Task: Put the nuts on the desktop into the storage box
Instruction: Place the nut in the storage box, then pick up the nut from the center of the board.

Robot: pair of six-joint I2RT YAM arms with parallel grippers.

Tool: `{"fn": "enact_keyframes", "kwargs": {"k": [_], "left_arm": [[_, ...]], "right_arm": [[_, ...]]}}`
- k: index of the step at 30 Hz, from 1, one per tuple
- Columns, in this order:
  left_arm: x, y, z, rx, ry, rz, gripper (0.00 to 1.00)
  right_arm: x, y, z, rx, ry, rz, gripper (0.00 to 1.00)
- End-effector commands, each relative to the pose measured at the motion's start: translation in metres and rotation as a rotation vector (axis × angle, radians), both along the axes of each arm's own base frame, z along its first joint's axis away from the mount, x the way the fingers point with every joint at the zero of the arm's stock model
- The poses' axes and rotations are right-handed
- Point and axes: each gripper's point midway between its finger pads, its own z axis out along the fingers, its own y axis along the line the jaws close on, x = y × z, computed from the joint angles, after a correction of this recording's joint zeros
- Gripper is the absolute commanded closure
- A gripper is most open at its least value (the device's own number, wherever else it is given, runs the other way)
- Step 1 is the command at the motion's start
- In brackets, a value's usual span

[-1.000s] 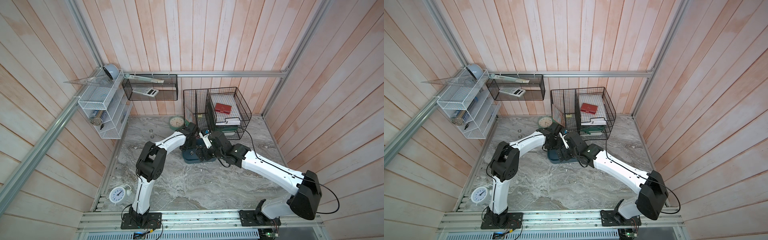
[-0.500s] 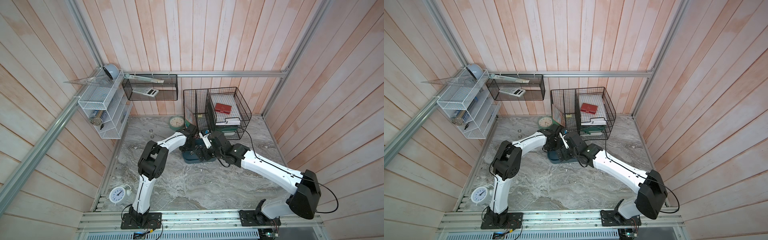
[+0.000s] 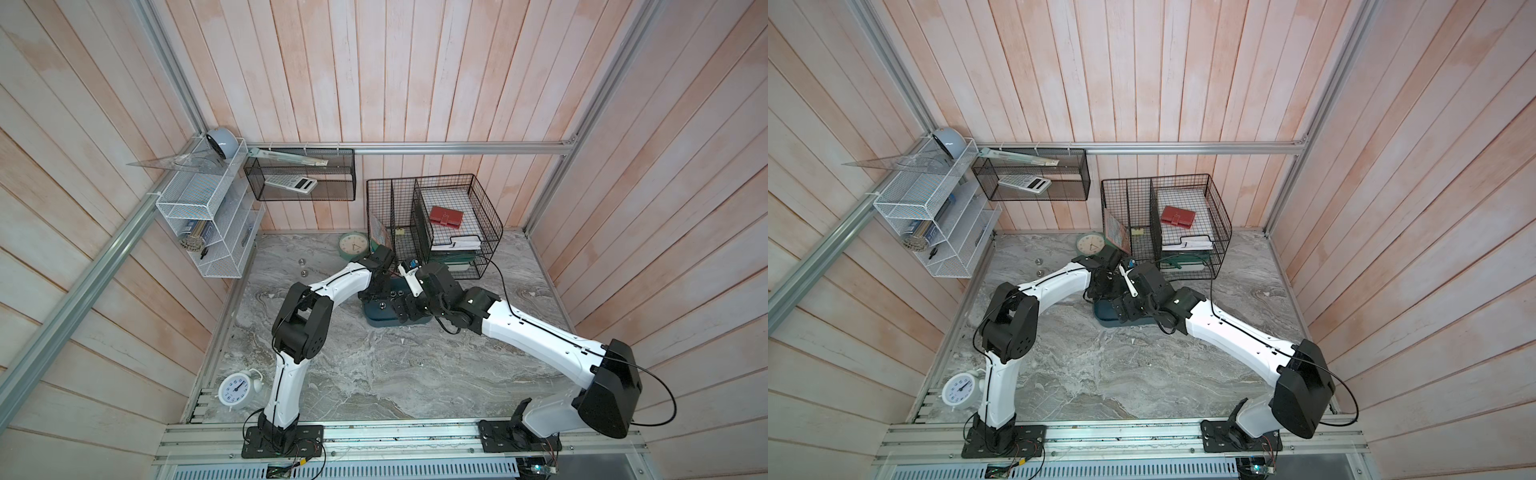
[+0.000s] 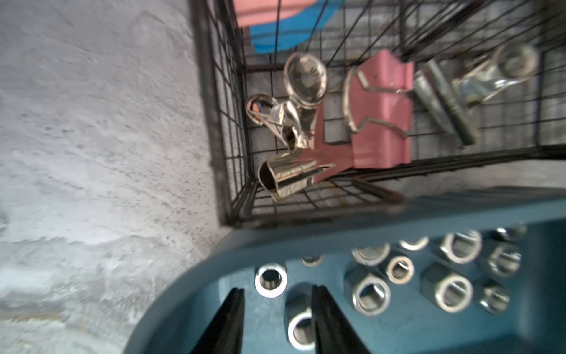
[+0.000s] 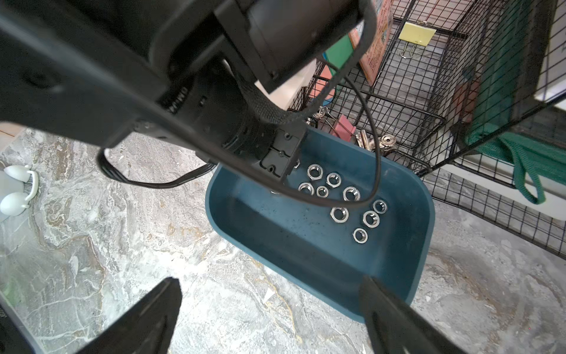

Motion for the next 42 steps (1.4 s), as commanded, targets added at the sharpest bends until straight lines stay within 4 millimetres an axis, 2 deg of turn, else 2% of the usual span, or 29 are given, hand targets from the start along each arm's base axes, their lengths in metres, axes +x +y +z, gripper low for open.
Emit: {"fn": "enact_keyframes", "kwargs": {"k": [1, 2, 4, 6, 9, 14, 19, 24, 31, 38, 42], "left_arm": [[0.001, -0.003, 0.031, -0.045, -0.039, -0.002, 0.46], [0.002, -0.003, 0.035, -0.055, -0.045, -0.001, 0.39], [0.002, -0.004, 0.044, -0.067, -0.058, -0.003, 0.37], [0.002, -0.005, 0.051, -0.074, -0.071, -0.005, 0.26], [0.002, -0.004, 0.062, -0.079, -0.088, -0.007, 0.16], [0.004, 0.008, 0.078, -0.07, -0.118, 0.02, 0.0], [0.008, 0.034, 0.089, -0.073, -0.138, 0.075, 0.0], [0.016, 0.078, 0.094, -0.039, -0.149, 0.151, 0.0], [0.023, 0.154, 0.096, 0.011, -0.154, 0.284, 0.0], [0.021, 0.227, 0.067, 0.01, -0.121, 0.453, 0.0], [0.018, 0.26, 0.049, 0.022, -0.1, 0.527, 0.0]], "right_arm": [[0.003, -0.001, -0.001, -0.005, 0.008, -0.014, 0.02], [0.004, -0.001, 0.0, -0.004, 0.006, -0.013, 0.02], [0.004, -0.001, 0.0, -0.004, 0.007, -0.015, 0.02], [0.003, -0.001, 0.0, -0.003, 0.007, -0.012, 0.02], [0.004, 0.0, 0.0, -0.002, 0.007, -0.012, 0.02], [0.005, 0.004, 0.004, 0.01, 0.003, -0.003, 0.02], [0.01, 0.017, 0.01, 0.04, -0.003, 0.024, 0.02], [0.013, 0.039, 0.014, 0.075, 0.009, 0.071, 0.02], [0.015, 0.081, 0.023, 0.077, -0.009, 0.178, 0.02], [0.016, 0.105, 0.022, 0.075, -0.005, 0.245, 0.02], [0.015, 0.113, 0.021, 0.075, 0.009, 0.272, 0.02]]}}
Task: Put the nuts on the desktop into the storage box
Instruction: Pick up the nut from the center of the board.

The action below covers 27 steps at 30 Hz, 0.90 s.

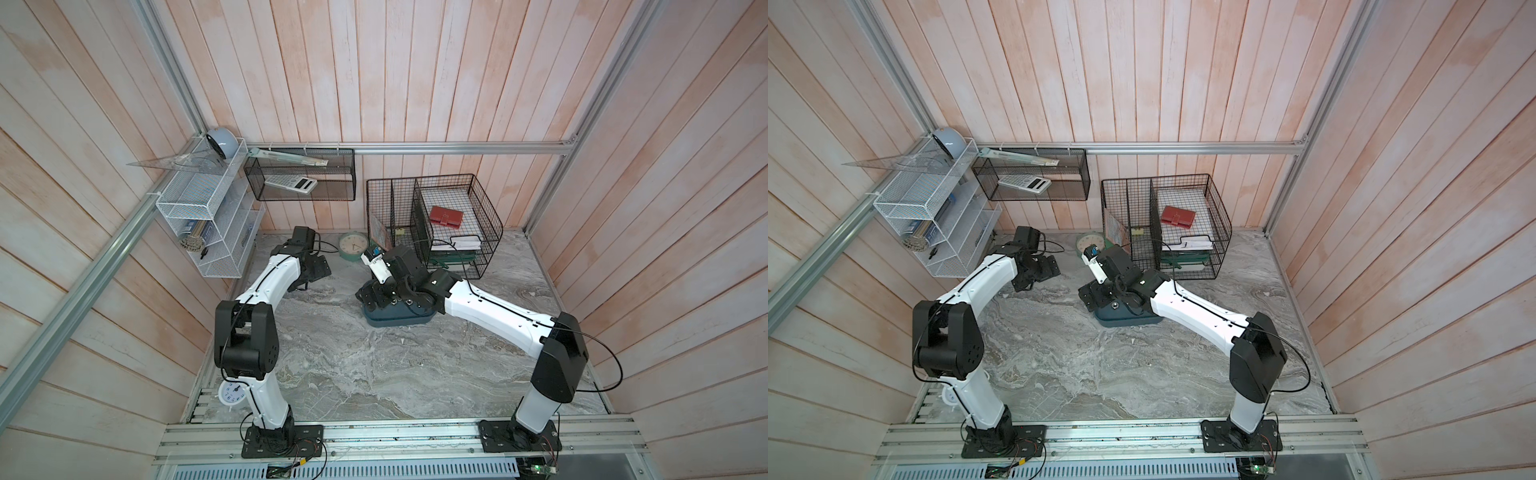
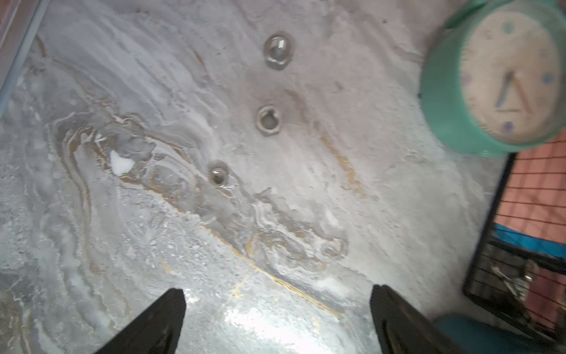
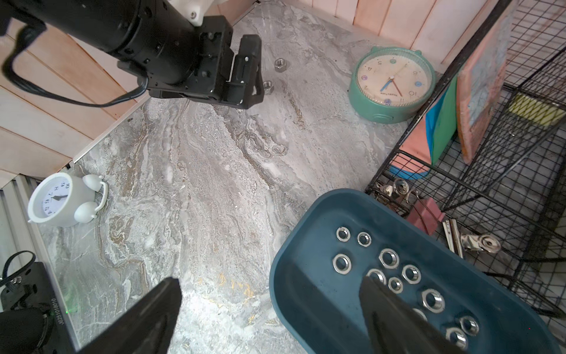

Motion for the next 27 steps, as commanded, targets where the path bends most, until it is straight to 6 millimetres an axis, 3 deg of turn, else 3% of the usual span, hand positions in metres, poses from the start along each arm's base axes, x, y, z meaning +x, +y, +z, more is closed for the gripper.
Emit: {"fn": "enact_keyframes", "kwargs": {"k": [1, 10, 19, 27], "left_arm": [[0.006, 0.021, -0.001, 0.005, -0.036, 0.041, 0.0], [0.021, 0.053, -0.038, 0.005, 0.014, 0.109, 0.04], [0.036, 0.055, -0.069, -0.008, 0.053, 0.101, 0.44], [0.043, 0.056, -0.079, -0.001, 0.066, 0.088, 0.5]], "right_arm": [[-0.005, 0.01, 0.002, -0.002, 0.009, 0.051, 0.02], [-0.002, 0.016, 0.002, -0.007, 0.008, 0.063, 0.02], [0.001, 0.013, 0.001, -0.026, -0.002, 0.048, 0.02], [0.001, 0.01, 0.0, -0.03, 0.001, 0.038, 0.02]]}}
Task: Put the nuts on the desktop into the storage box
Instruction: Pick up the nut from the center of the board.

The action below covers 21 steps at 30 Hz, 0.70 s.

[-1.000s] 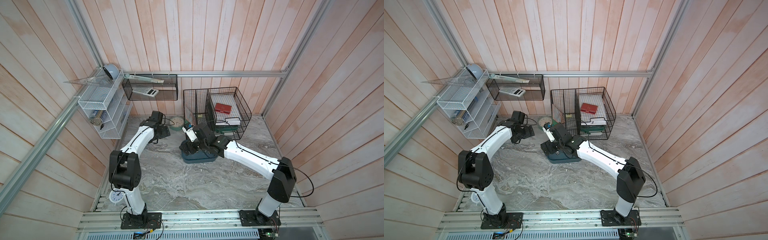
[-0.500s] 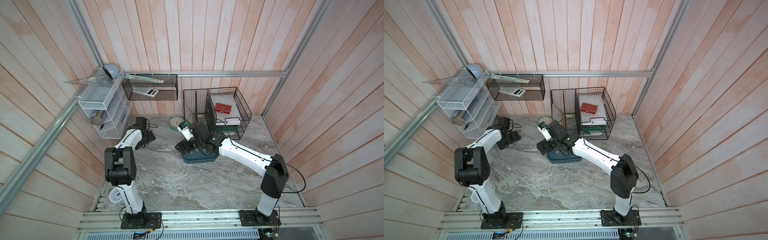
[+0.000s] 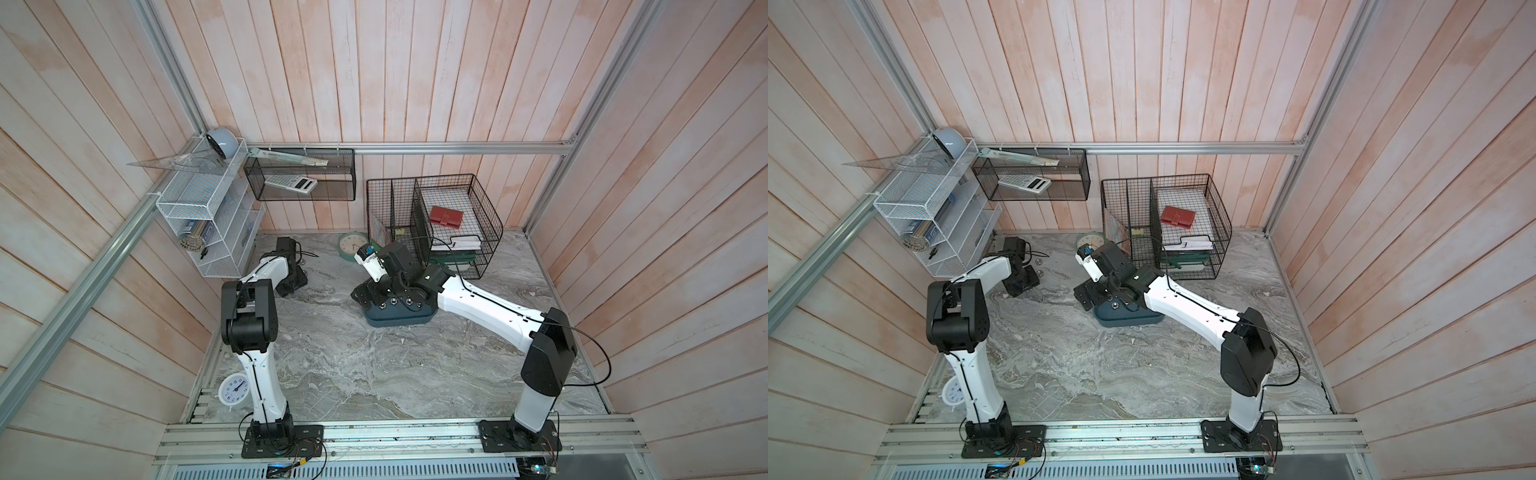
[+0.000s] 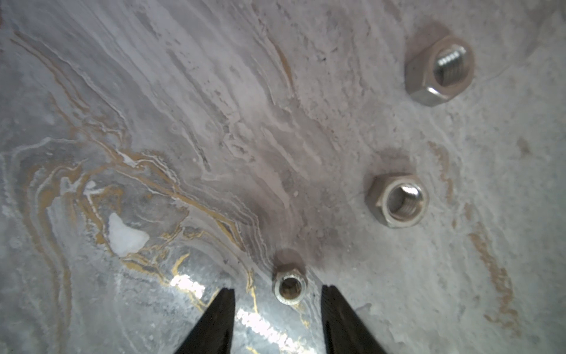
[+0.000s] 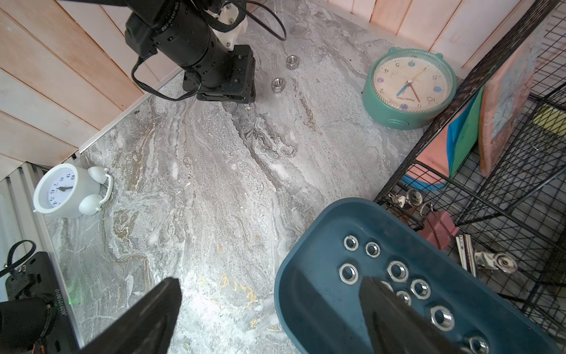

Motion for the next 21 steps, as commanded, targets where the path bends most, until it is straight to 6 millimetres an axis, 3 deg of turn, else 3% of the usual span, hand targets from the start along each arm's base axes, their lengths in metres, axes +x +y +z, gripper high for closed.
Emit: {"fn": "enact_keyframes", "kwargs": {"k": [1, 10, 15, 21], "left_arm": [[0.011, 0.002, -0.002, 0.0, -0.015, -0.011, 0.51], [0.014, 0.002, -0.013, -0.003, 0.006, -0.017, 0.64], [0.014, 0.0, -0.015, -0.014, 0.005, -0.017, 0.83], [0.011, -0.001, -0.015, -0.021, 0.004, -0.014, 0.84]], "right_arm": [[0.0, 0.001, 0.002, -0.013, -0.006, -0.004, 0.02], [0.0, 0.001, 0.002, -0.013, -0.003, -0.006, 0.02], [0.0, 0.0, 0.001, -0.014, -0.005, -0.009, 0.02], [-0.001, 0.001, 0.002, -0.01, -0.002, -0.008, 0.02]]}}
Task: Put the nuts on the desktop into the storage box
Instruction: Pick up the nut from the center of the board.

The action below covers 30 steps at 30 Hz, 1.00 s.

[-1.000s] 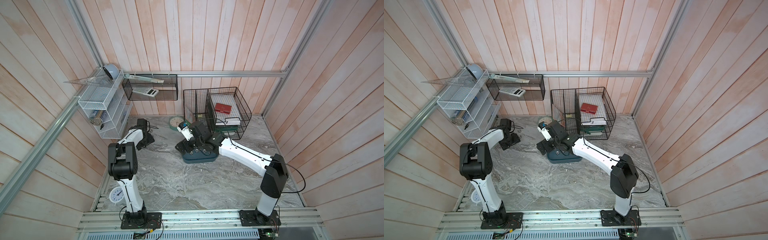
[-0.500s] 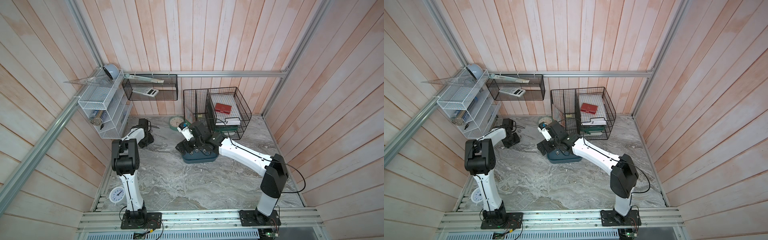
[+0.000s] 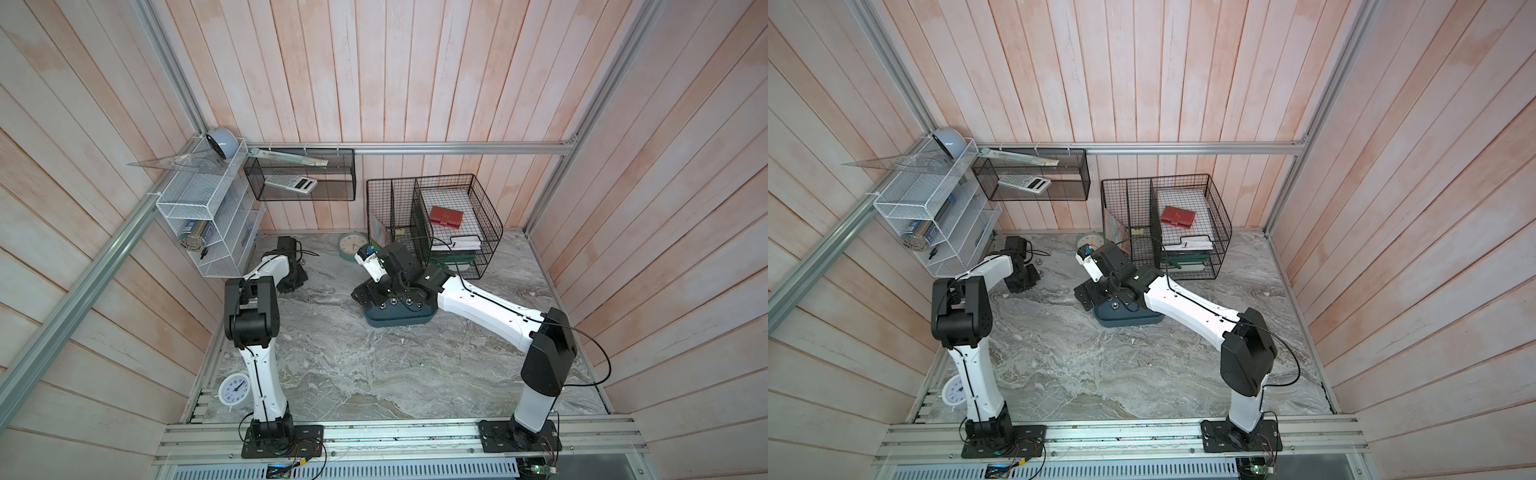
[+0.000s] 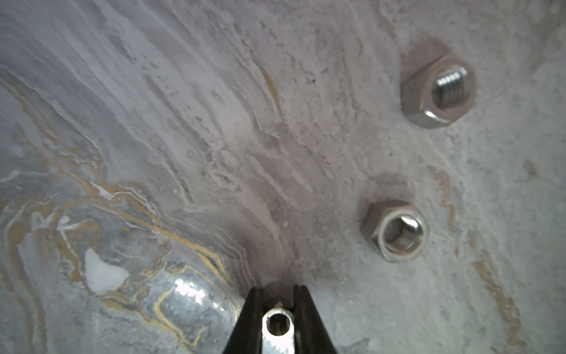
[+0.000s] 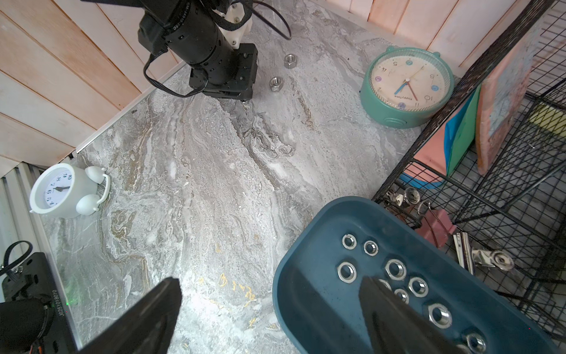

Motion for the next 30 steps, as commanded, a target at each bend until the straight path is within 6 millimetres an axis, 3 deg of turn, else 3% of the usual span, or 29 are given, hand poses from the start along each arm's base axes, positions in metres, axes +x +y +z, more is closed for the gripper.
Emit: {"fn": "enact_keyframes", "kwargs": {"k": [1, 9, 14, 30], "left_arm": [[-0.002, -0.002, -0.007, -0.018, 0.009, -0.003, 0.84], [-0.007, -0.004, -0.003, -0.027, 0.001, -0.003, 0.83], [-0.007, -0.003, -0.001, -0.016, 0.002, -0.005, 0.74], [-0.023, -0.013, -0.002, -0.052, 0.044, -0.001, 0.65]], "right_arm": [[-0.001, 0.002, 0.002, -0.005, 0.0, -0.003, 0.02], [-0.003, 0.0, 0.004, 0.002, 0.004, -0.007, 0.02], [-0.006, -0.001, 0.004, 0.0, 0.002, -0.006, 0.02], [-0.009, 0.0, 0.004, 0.004, 0.002, -0.007, 0.02]]}}
